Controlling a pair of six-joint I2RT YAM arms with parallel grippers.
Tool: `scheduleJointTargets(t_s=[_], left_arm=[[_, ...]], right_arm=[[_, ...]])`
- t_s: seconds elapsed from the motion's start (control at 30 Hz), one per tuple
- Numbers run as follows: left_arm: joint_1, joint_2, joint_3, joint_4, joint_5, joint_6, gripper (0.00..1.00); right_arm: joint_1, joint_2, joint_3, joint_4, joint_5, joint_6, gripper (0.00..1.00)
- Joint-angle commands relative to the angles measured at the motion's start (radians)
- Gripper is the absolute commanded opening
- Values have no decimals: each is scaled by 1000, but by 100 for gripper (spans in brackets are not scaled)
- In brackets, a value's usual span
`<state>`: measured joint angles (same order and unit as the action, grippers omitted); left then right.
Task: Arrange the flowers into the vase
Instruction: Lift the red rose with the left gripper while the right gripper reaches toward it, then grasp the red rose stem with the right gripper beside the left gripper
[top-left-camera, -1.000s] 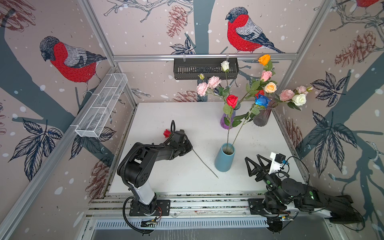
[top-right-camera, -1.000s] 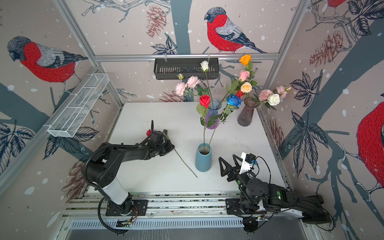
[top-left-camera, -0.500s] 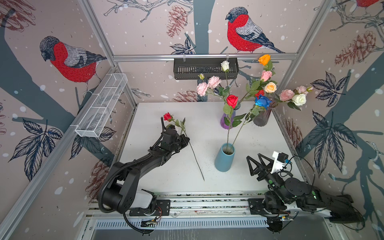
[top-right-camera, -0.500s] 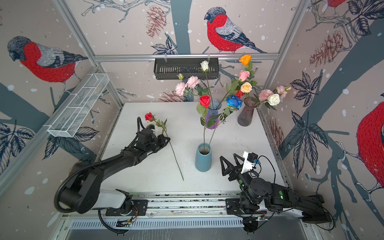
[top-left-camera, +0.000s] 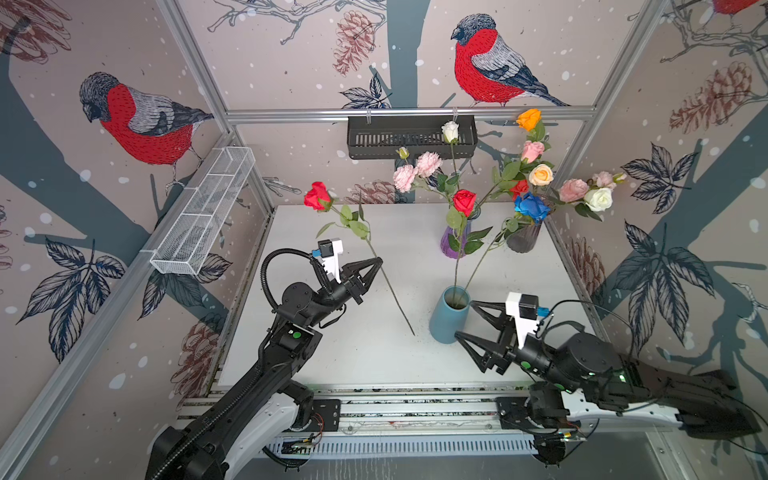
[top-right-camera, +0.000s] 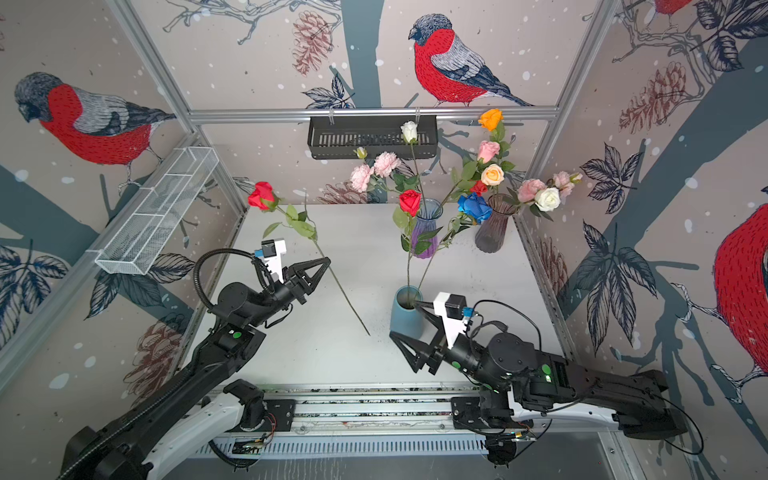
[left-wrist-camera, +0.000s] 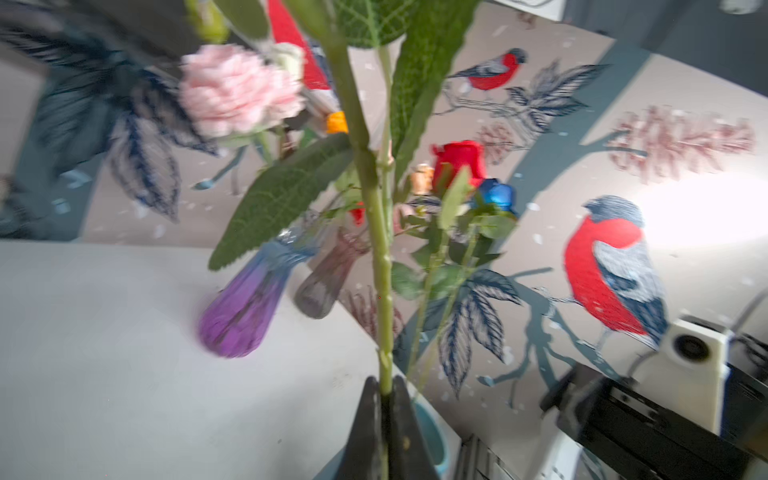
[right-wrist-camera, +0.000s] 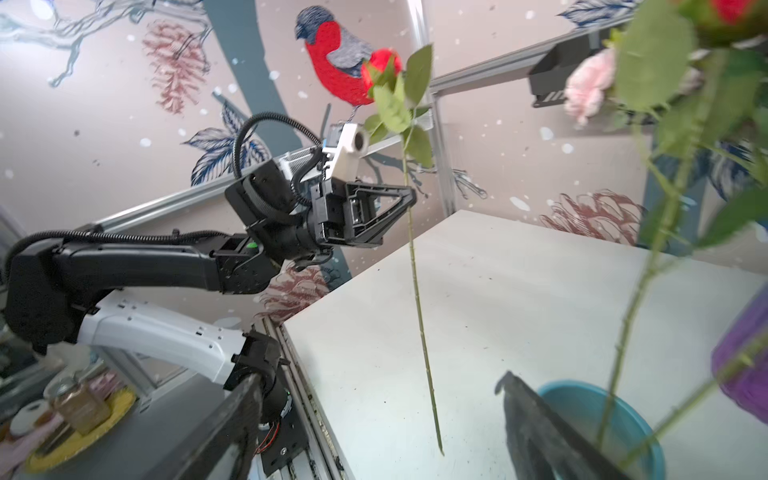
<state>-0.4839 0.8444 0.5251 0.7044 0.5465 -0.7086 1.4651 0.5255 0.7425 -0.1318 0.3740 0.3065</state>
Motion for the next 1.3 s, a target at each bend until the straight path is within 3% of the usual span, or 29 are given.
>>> scheduleJointTargets(t_s=[0.0,0.2,0.4,0.6,0.7,0.83,1.03,1.27], left_arm=[[-75,4,68,80,132,103,0],[-166,57,160,122,223,114,0],[-237,126,225,167,269,121,0],[-278,201,287,234,340,97,0],[-283,223,297,275,350,67,0],[-285,232,303,265,343,76,0],[-285,232,340,154,341,143,0],[-286,273,370,165,348,130,0]], right_arm=[[1,109,116,26,-44,-36,90],[-17,265,337,-99,-28,-22,87],[-173,393,492,-266,-263,31,70],[-399,432,518,-353,-467,68,54],[-456,439,521,-364,-548,63,49],[-462,440,518,-336,-637,45,47],[-462,400,514,-353,-649,6,47],[-462,322,488,-313,-670,-5,47]])
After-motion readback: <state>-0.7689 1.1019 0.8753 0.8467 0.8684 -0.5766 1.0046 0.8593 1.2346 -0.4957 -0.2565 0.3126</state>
